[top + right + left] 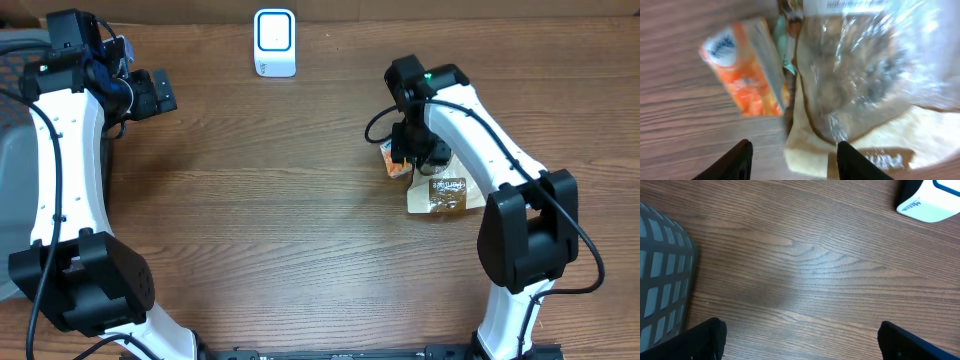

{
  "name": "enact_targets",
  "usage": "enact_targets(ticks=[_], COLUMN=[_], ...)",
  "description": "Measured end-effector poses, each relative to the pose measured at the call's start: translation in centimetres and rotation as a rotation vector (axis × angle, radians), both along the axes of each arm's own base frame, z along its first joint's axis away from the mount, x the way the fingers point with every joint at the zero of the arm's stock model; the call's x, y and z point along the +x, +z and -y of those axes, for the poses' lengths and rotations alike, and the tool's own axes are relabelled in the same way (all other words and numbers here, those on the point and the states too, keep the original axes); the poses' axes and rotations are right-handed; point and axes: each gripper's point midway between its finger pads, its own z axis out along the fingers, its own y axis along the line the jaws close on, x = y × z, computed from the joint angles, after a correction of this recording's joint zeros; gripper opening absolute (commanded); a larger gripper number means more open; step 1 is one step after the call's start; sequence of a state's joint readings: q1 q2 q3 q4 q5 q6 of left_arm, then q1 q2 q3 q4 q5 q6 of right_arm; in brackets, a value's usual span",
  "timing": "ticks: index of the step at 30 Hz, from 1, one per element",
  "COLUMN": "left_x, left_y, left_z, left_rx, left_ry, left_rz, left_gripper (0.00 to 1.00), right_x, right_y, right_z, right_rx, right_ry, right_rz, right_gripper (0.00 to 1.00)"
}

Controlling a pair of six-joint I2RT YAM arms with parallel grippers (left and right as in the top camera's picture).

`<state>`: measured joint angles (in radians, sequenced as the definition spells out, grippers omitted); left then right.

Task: Scan the item barcode

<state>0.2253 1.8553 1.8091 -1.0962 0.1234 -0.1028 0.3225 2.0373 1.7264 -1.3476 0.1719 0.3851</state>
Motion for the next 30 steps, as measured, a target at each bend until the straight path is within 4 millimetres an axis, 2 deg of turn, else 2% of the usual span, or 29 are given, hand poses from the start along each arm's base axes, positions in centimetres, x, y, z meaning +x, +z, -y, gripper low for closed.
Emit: enact_targets(ticks=[2,5,6,8,9,10,12,13,16,19,23,30], left_x=[0.0,0.0,0.0,0.0,0.0,0.0,0.0,0.0,0.0,0.0,0.0,0.0], left_y=[0.0,0.0,0.0,0.0,0.0,0.0,0.0,0.0,0.0,0.0,0.0,0.0], left_z=[0.0,0.0,0.0,0.0,0.0,0.0,0.0,0.0,0.0,0.0,0.0,0.0], left_rx=[0.000,0.001,0.001,0.000,0.000,0.000,0.001,0.001,0.000,0.000,0.000,0.001], left_ry=[0.000,0.000,0.000,0.000,0.000,0.000,0.000,0.000,0.000,0.000,0.000,0.000], left_rz=[0.000,0.000,0.000,0.000,0.000,0.000,0.000,0.000,0.000,0.000,0.000,0.000], left_gripper=[1.00,1.00,1.00,1.00,1.00,1.00,1.00,0.99,1.00,1.00,1.00,1.00], right_x=[0.4,0.8,0.7,0.1,-0.4,-1.2,-3.3,-5.1,-7.4,-9.4,-11.6,-13.7], right_y=[2.0,6.9,9.3,14.0,16.1,18.4,22.7,25.0,27.8,29.7,30.2,30.8], right_z=[-0.3,-0.7,-0.8,-0.8,-0.7,-0.5,0.0,0.4,0.9,1.4,2.1,4.1], right_rx=[0.016,0.066,0.090,0.135,0.155,0.176,0.222,0.253,0.294,0.321,0.322,0.277], right_ry=[0.001,0.002,0.003,0.005,0.009,0.011,0.012,0.016,0.023,0.030,0.029,-0.043], right_rz=[0.031,0.124,0.173,0.274,0.322,0.373,0.470,0.528,0.607,0.667,0.666,0.695], right_gripper=[0.50,0.50,0.52,0.63,0.94,1.00,1.00,1.00,1.00,1.00,1.00,1.00])
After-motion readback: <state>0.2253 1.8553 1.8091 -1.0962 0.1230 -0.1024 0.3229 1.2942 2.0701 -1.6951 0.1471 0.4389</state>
